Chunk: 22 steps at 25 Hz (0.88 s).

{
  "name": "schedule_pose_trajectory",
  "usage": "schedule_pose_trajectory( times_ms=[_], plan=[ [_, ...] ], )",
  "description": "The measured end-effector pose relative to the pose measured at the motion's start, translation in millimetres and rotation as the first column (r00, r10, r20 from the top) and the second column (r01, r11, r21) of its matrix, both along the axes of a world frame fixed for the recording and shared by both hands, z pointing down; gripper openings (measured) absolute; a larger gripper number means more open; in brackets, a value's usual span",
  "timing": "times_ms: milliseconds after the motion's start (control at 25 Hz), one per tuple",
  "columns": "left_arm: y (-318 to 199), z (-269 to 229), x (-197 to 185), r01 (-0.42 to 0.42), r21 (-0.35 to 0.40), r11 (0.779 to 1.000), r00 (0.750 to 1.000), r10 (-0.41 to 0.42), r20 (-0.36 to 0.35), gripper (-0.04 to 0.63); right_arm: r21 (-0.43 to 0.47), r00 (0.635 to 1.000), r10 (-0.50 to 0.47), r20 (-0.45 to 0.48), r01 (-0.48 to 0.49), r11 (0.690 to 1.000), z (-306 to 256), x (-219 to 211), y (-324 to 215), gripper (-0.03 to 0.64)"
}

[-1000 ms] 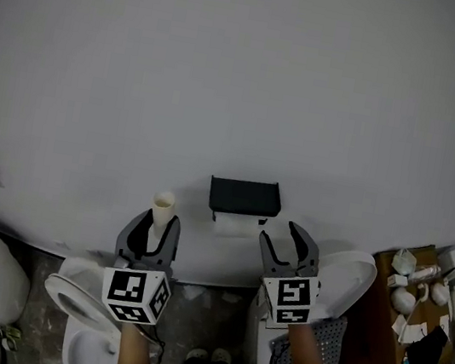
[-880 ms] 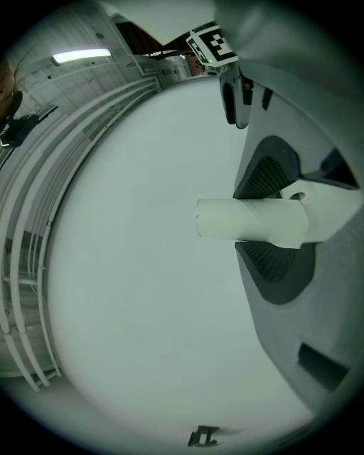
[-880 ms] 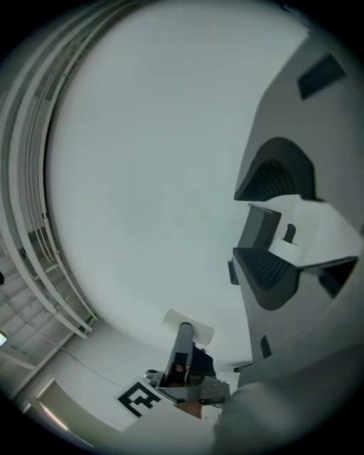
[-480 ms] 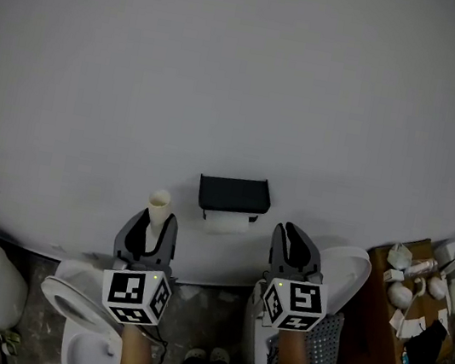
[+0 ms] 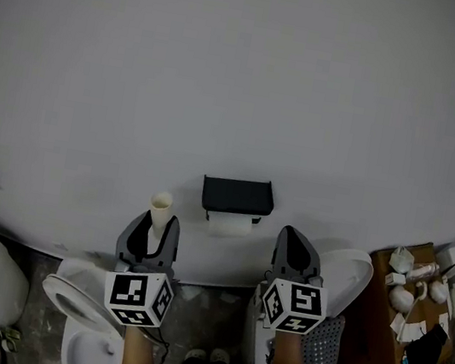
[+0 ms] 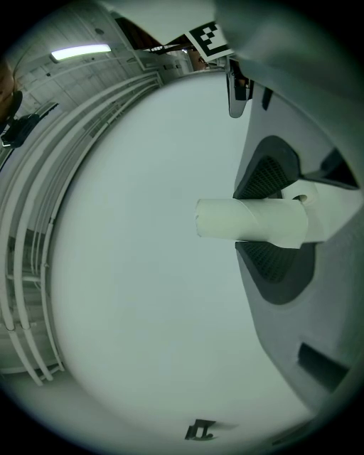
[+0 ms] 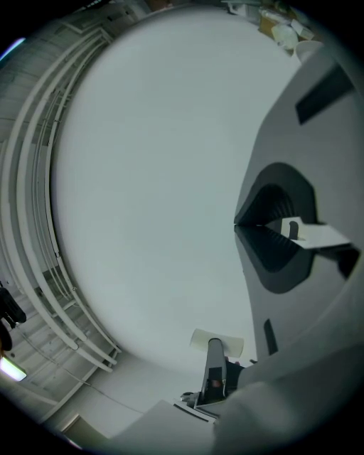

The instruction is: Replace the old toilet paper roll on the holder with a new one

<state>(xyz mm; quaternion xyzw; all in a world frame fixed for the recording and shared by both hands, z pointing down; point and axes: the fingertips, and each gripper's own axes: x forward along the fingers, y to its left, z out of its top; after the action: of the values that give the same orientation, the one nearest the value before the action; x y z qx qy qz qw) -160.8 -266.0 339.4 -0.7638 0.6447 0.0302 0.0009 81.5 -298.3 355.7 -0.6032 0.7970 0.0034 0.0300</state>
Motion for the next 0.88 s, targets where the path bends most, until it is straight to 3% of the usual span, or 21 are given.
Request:
schedule_pose_trajectory(
  times_ms=[360, 880],
  plan=[
    [-3.8, -1.9, -1.2, 0.001, 0.003, 1.000, 1.000, -0.001, 0.012, 0.186, -0.005, 0.999, -0.006, -0.039, 0.006, 1.000, 2.6, -3.8, -6.1, -0.008],
    [-6.9, -4.5, -1.6, -0.004, 0.004, 1.000, 1.000, 0.004, 0.015, 0.186, -0.026, 1.000, -0.005, -0.028, 0.005, 1.000, 5.4, -0.5, -9.1, -0.009]
  ],
)
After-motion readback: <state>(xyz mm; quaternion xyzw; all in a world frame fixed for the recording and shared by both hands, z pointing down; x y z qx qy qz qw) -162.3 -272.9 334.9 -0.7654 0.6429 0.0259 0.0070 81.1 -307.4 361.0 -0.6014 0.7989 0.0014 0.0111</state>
